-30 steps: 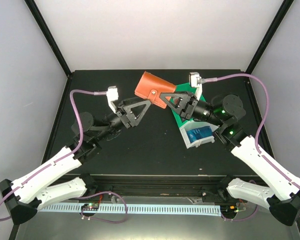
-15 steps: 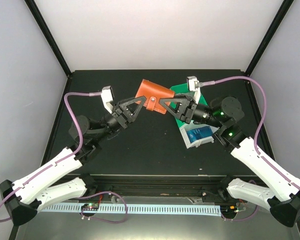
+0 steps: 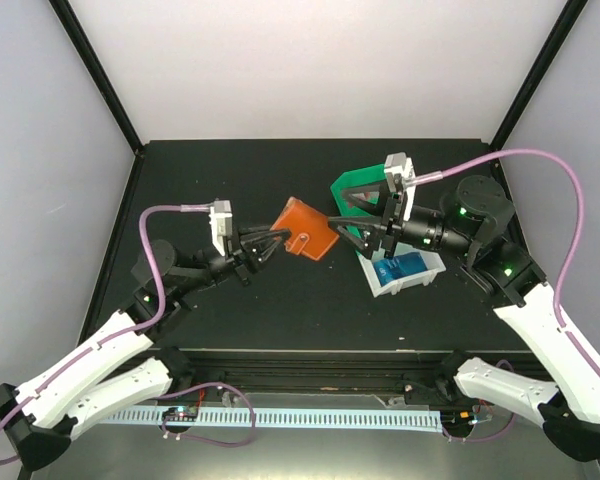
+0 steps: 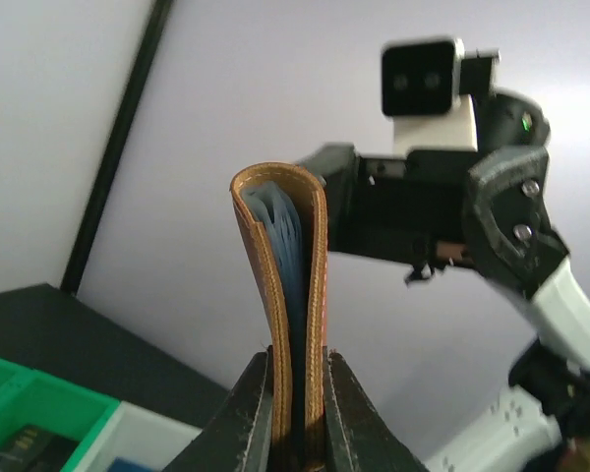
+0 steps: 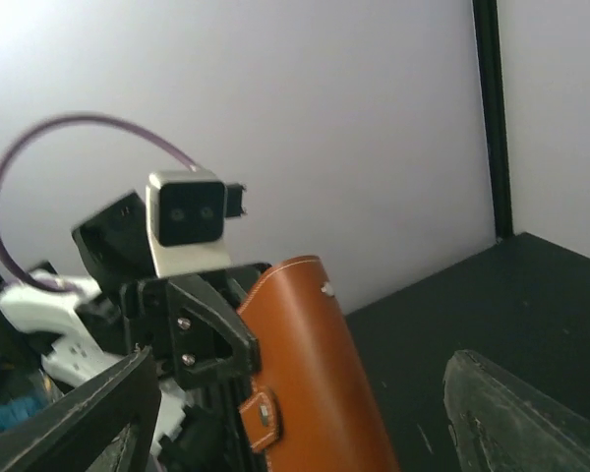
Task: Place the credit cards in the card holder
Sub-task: Open the card holder at the center of the board.
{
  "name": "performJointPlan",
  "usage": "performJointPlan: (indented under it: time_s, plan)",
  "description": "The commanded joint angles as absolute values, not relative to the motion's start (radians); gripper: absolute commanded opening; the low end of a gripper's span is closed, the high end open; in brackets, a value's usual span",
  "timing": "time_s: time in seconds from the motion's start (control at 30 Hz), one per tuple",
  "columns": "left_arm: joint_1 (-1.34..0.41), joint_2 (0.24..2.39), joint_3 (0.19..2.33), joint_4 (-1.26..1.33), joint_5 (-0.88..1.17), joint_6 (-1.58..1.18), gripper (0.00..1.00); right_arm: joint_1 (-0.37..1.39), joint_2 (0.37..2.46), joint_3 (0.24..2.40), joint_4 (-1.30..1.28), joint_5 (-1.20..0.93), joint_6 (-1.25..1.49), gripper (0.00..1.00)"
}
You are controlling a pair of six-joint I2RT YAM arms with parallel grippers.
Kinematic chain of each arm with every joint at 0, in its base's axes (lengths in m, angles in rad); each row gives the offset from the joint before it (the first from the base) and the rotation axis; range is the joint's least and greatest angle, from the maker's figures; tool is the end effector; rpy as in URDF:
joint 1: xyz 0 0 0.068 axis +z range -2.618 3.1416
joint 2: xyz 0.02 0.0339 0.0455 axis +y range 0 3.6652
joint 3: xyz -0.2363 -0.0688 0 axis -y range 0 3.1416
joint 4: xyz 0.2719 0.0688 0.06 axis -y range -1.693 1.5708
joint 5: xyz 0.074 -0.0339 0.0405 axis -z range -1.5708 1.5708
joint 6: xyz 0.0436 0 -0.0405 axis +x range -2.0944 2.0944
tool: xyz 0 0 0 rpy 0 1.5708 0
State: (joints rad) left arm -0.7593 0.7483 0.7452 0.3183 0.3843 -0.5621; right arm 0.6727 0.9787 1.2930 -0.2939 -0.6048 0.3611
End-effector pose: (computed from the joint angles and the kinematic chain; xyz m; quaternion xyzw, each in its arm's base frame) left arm 0.1539 -0.1686 0.3689 0.2106 0.5585 -0.5761 0.5584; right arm 0.1707 0.1677 0.4529 -0.3138 0.6270 0.5182 0.4898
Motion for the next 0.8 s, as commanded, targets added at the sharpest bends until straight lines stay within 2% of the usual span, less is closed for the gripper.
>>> performJointPlan:
  time_s: [0.0,0.2,0.5,0.77]
  plan:
    - [-0.752,0.759,0.799,0.212,0.599,-0.412,0.01,0.67,0.973,1.289,-0.495,-0.576,0.157,0.8]
    - [-0.751,0.787,0.819,0.219,0.683,-0.41,0.02,0.67,0.956,1.225,-0.523,-0.676,0.137,0.73]
    - [-0.751,0.854,0.824,0.248,0.771,-0.432,0.02,0.67,0.877,1.098,-0.509,-0.815,0.2,0.54]
    - [-0.75,0.859,0.827,0.229,0.785,-0.423,0.02,0.67,0.887,1.048,-0.448,-0.954,0.253,0.28]
